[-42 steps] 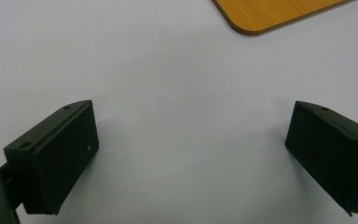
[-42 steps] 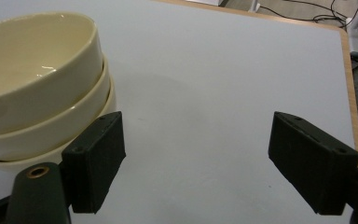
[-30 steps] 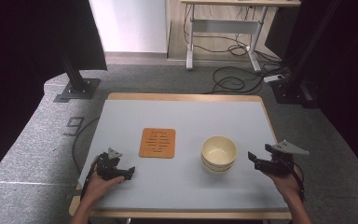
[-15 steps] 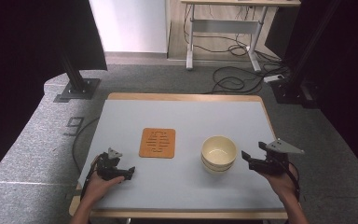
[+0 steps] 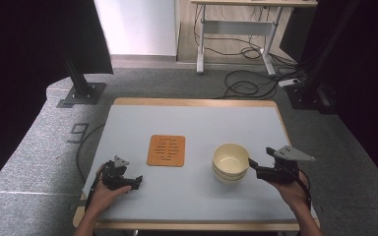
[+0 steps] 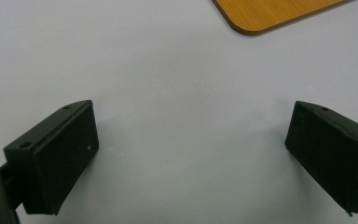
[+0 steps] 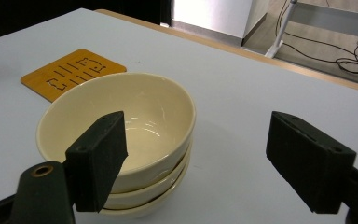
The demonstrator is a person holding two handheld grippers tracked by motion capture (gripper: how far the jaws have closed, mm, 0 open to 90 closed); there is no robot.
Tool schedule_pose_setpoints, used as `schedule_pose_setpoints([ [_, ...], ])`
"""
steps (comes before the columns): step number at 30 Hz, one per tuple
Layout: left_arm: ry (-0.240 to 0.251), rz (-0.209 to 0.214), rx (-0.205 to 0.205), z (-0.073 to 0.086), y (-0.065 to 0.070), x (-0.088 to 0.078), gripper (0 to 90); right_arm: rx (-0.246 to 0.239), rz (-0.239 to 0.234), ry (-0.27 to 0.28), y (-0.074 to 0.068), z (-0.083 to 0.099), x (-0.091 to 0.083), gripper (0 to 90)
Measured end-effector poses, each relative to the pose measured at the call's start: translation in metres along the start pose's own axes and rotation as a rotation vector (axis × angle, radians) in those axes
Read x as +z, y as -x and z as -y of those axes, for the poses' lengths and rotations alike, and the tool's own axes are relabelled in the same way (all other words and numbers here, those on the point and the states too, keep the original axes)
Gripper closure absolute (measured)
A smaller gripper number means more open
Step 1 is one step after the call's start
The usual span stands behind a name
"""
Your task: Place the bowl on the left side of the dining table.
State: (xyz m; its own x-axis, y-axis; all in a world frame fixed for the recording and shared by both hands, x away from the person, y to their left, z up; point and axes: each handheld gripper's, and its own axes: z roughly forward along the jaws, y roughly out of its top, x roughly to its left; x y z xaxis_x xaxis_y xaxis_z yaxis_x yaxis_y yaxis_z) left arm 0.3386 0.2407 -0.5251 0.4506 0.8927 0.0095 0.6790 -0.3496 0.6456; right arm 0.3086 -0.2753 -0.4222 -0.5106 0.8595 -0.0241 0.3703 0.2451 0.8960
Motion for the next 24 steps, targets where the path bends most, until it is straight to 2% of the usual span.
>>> schedule_pose_setpoints([
  [11,0.0,0.0,0.0,0.0,0.0,0.0,2.3,-0.014,-0.02,-0.018,-0.007,-0.003,0.008,19.6],
  [24,0.001,-0.001,0.0,0.0,0.0,0.0,2.3,-0.02,-0.017,-0.044,-0.011,-0.001,0.021,20.6],
])
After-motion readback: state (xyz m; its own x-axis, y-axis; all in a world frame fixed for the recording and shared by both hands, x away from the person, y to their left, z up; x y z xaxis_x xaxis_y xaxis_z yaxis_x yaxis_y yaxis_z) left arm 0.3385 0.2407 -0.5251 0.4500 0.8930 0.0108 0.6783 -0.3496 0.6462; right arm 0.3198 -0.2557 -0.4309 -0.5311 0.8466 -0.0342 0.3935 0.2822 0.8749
